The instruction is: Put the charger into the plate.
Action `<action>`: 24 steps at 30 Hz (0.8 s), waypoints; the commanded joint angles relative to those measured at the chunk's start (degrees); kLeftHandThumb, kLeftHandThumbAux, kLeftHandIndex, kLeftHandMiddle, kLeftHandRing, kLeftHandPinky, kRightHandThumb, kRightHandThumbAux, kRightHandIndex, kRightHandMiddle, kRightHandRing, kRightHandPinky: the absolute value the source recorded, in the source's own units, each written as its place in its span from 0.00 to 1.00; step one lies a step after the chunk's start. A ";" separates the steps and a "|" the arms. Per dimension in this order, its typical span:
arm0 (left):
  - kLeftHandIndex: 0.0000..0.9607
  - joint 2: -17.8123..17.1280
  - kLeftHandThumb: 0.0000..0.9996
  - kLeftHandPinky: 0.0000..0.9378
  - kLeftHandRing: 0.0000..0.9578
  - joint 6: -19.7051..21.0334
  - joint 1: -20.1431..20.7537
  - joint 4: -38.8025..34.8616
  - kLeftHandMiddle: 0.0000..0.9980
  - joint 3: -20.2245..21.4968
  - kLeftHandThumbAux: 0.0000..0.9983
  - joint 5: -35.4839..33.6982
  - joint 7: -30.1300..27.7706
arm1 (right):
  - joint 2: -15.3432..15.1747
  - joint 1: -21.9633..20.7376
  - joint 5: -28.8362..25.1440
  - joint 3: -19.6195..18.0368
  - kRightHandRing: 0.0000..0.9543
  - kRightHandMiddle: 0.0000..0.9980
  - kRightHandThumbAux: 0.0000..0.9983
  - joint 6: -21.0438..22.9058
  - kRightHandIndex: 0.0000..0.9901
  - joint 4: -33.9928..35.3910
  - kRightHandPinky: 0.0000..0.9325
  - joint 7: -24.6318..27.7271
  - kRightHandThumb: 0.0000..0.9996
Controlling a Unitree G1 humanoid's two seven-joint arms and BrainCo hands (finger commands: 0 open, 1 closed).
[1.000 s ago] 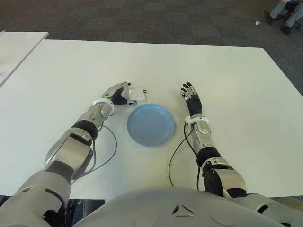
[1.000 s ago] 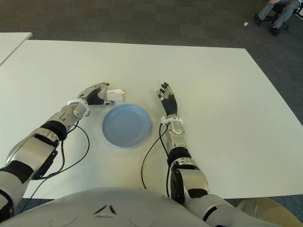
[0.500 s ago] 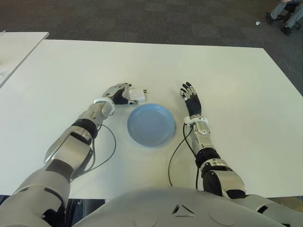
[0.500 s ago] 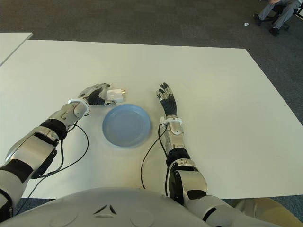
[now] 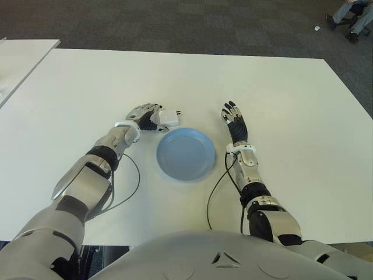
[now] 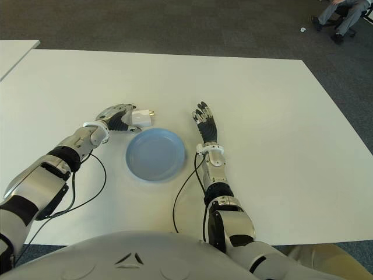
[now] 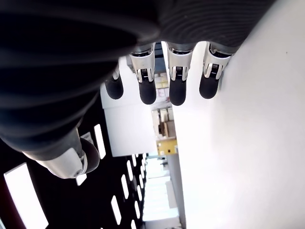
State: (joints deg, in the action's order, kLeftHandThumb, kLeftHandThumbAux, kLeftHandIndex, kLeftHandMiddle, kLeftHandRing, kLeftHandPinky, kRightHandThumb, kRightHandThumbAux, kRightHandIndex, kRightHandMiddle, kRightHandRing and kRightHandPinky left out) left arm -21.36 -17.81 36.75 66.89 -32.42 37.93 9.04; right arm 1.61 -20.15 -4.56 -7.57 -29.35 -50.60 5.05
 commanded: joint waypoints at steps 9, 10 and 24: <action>0.07 0.42 0.01 0.16 0.12 -1.28 -4.31 0.24 0.12 -4.31 0.45 3.35 -0.82 | 0.52 1.03 0.10 0.28 0.10 0.12 0.57 0.87 0.05 0.50 0.10 -0.61 0.00; 0.07 0.34 0.01 0.16 0.12 -1.29 -4.28 0.14 0.12 -4.57 0.45 3.44 -0.70 | 0.52 1.05 0.09 0.27 0.10 0.12 0.57 0.88 0.05 0.54 0.10 -0.62 0.00; 0.10 -1.04 0.01 0.23 0.17 -1.43 -4.40 -1.22 0.16 -6.21 0.44 3.95 -0.42 | 0.78 1.68 0.18 0.49 0.11 0.13 0.56 1.19 0.06 2.07 0.11 -1.06 0.00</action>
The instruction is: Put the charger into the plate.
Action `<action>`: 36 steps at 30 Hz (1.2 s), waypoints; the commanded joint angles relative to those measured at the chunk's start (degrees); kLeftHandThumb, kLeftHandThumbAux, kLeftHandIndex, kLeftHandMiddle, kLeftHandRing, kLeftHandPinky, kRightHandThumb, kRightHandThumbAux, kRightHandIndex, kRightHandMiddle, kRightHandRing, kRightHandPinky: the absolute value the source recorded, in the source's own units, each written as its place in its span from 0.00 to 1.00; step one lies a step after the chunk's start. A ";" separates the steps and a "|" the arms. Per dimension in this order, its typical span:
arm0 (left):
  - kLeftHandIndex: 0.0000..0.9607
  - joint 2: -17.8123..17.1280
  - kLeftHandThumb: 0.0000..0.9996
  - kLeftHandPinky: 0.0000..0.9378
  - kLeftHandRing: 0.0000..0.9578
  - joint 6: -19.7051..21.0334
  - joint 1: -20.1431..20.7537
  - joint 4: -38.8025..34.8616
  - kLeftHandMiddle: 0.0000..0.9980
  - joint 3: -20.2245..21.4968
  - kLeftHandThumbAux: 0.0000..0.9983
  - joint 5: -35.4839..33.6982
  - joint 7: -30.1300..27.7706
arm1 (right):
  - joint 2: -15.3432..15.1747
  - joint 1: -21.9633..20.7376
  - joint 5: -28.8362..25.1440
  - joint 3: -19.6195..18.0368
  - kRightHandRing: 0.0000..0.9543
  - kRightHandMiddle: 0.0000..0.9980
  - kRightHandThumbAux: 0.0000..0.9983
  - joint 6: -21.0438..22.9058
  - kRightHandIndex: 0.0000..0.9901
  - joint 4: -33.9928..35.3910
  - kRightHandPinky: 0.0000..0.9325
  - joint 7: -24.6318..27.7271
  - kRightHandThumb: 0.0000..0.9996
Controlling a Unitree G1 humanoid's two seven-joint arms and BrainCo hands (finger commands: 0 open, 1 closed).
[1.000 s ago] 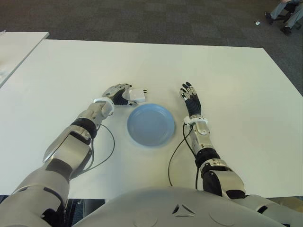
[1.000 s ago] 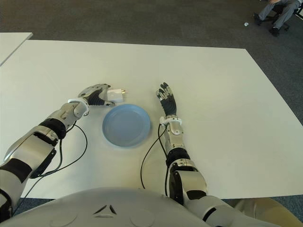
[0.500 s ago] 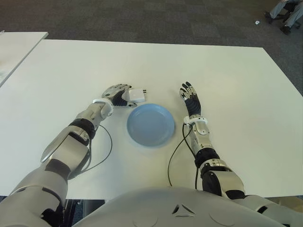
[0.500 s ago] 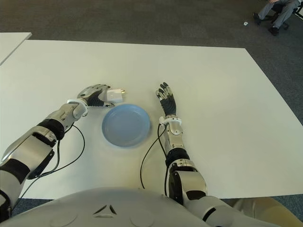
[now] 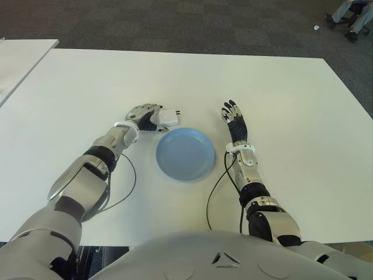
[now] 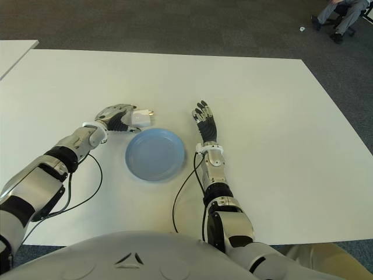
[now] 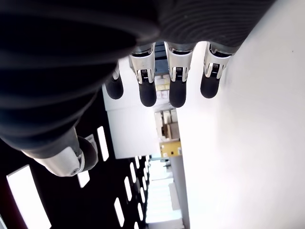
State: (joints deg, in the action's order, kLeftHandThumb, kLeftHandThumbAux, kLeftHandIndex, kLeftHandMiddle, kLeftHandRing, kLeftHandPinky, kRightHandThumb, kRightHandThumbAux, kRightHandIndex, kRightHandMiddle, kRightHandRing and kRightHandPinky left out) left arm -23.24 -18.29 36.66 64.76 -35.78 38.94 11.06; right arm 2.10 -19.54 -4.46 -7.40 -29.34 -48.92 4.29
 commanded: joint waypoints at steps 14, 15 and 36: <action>0.26 0.21 0.12 0.45 0.38 -0.81 -4.22 -0.06 0.34 -3.22 0.48 2.75 -3.33 | 0.36 1.48 -0.12 0.40 0.12 0.13 0.57 1.59 0.06 1.18 0.11 -0.16 0.00; 0.27 0.07 0.13 0.47 0.40 -0.92 -4.29 -0.35 0.36 -2.89 0.49 2.29 -4.09 | 0.36 1.48 -0.16 0.38 0.12 0.13 0.57 1.65 0.06 1.19 0.11 -0.11 0.00; 0.46 -1.51 0.72 0.86 0.84 1.80 -2.79 -3.48 0.80 -6.58 0.70 5.77 -9.92 | 0.35 1.56 -0.07 0.37 0.11 0.13 0.56 1.66 0.05 1.36 0.11 -0.33 0.00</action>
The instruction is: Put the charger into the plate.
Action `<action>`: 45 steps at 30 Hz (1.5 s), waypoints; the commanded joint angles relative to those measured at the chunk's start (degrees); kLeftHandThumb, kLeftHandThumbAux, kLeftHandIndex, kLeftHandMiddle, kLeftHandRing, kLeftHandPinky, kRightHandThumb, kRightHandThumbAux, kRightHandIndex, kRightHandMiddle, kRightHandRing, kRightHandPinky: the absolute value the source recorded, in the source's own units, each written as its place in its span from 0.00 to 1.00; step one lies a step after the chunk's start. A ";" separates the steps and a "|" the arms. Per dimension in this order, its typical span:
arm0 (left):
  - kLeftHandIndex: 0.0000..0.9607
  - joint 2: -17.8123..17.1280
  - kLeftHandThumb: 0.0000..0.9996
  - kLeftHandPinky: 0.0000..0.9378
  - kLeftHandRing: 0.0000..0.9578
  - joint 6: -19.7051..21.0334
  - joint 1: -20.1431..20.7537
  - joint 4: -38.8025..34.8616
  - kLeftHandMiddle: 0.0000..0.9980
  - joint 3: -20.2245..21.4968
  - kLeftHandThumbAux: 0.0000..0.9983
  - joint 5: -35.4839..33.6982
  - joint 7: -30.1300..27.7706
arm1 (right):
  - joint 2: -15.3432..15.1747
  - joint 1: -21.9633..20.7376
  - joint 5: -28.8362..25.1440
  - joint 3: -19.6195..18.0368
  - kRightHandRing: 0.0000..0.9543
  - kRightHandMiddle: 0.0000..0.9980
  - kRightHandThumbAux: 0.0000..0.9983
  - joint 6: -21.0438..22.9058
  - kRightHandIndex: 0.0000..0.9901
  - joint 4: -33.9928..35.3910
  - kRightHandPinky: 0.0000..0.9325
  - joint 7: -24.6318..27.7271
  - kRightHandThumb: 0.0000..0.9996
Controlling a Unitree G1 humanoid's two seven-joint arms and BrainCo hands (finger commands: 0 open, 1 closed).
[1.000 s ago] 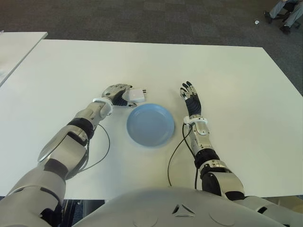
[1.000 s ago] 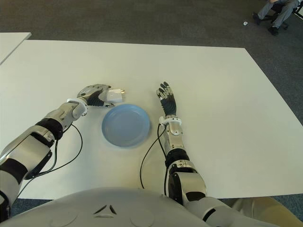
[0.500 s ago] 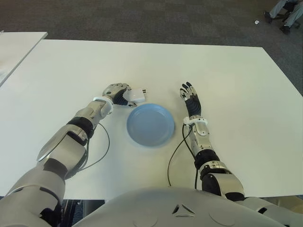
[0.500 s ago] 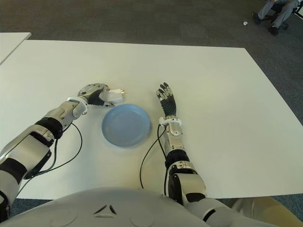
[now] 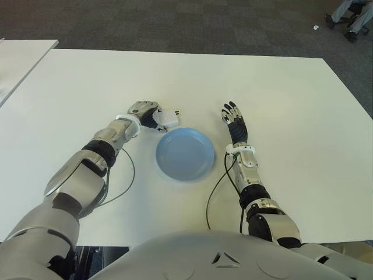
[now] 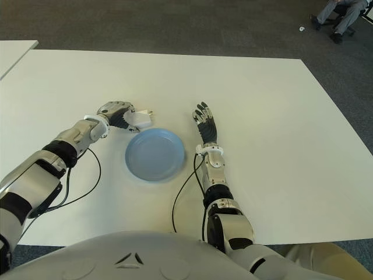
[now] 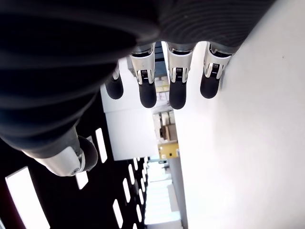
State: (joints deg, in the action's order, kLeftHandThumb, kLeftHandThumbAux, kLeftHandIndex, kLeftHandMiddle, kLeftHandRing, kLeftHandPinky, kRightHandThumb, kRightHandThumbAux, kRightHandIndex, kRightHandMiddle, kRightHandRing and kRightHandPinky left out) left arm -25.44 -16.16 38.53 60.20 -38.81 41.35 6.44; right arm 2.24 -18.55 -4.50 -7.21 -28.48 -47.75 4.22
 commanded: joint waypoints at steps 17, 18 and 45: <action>0.46 0.95 0.73 0.88 0.85 5.21 -6.56 -3.07 0.81 -1.54 0.70 2.01 -3.64 | 0.22 0.79 0.05 0.21 0.12 0.14 0.56 0.66 0.06 0.49 0.11 -0.57 0.00; 0.46 0.98 0.73 0.88 0.85 5.45 -6.69 -3.35 0.81 -1.18 0.70 1.68 -3.65 | 0.22 0.81 0.06 0.22 0.12 0.14 0.56 0.67 0.05 0.51 0.11 -0.58 0.00; 0.46 1.36 0.74 0.90 0.86 24.89 -15.66 -35.78 0.83 15.23 0.69 -7.32 -10.03 | -0.18 1.06 -0.14 0.22 0.12 0.14 0.56 0.92 0.05 0.47 0.11 -0.26 0.00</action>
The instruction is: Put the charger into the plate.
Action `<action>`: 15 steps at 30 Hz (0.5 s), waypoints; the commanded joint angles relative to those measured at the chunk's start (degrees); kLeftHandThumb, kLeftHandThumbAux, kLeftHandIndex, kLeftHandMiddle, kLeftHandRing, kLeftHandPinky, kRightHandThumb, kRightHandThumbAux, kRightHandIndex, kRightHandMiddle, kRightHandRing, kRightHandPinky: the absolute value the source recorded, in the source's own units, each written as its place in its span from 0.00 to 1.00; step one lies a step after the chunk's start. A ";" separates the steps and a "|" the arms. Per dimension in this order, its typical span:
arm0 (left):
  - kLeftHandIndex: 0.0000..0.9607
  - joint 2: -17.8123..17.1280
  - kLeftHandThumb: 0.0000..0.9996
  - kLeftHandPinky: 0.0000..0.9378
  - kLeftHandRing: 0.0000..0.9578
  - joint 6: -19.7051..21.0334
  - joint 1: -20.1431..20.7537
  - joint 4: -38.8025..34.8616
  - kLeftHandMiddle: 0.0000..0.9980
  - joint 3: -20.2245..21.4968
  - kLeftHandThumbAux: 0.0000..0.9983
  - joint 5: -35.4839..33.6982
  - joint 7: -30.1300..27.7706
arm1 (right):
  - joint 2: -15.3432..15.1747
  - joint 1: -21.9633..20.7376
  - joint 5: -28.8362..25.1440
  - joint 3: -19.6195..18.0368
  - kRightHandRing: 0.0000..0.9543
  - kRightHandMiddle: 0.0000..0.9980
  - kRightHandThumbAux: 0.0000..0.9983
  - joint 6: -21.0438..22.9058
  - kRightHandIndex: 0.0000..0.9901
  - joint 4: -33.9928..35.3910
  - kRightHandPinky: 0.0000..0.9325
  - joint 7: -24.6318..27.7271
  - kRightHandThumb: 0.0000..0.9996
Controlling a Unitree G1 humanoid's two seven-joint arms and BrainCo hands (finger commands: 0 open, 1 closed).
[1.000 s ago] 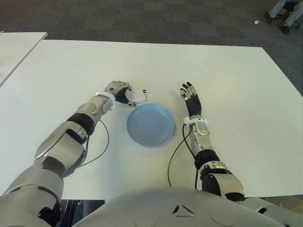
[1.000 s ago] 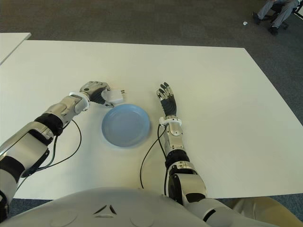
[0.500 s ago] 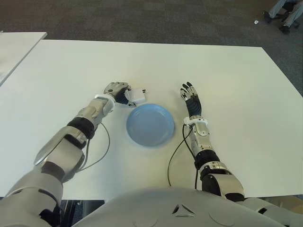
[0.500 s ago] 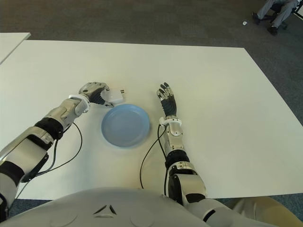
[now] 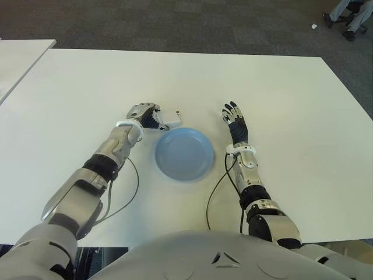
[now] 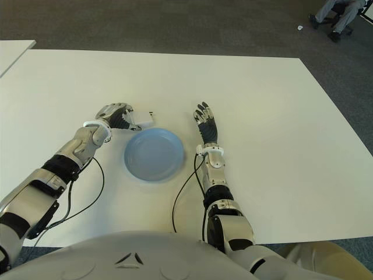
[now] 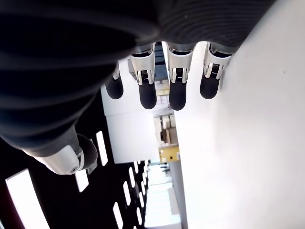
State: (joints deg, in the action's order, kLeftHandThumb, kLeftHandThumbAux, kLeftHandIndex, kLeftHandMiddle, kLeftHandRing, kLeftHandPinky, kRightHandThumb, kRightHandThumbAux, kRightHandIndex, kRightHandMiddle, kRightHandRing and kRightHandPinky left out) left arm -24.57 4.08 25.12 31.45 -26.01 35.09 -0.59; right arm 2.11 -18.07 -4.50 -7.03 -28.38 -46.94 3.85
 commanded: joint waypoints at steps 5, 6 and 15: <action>0.46 1.95 0.74 0.91 0.87 6.92 -3.51 -11.01 0.83 5.30 0.70 -1.88 -1.33 | -0.11 0.53 -0.16 0.02 0.12 0.14 0.56 1.03 0.06 -0.58 0.11 0.10 0.00; 0.46 2.18 0.74 0.91 0.87 7.08 -3.68 -11.57 0.84 5.80 0.70 -2.06 -1.05 | -0.12 0.51 -0.16 0.01 0.12 0.14 0.56 1.08 0.06 -0.63 0.11 0.09 0.00; 0.46 3.78 0.75 0.92 0.88 6.12 -5.42 -16.44 0.85 10.12 0.70 -4.48 0.45 | -0.17 0.27 -0.27 -0.04 0.12 0.14 0.57 1.09 0.06 -1.12 0.12 0.21 0.00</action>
State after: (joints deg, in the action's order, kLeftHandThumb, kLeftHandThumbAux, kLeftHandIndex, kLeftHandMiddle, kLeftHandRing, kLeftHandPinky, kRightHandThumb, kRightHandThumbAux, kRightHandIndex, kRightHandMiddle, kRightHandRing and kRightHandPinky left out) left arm -21.49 10.53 21.03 16.78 -17.46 31.82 -1.03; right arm 1.89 -18.07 -4.52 -7.00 -28.33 -47.16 3.94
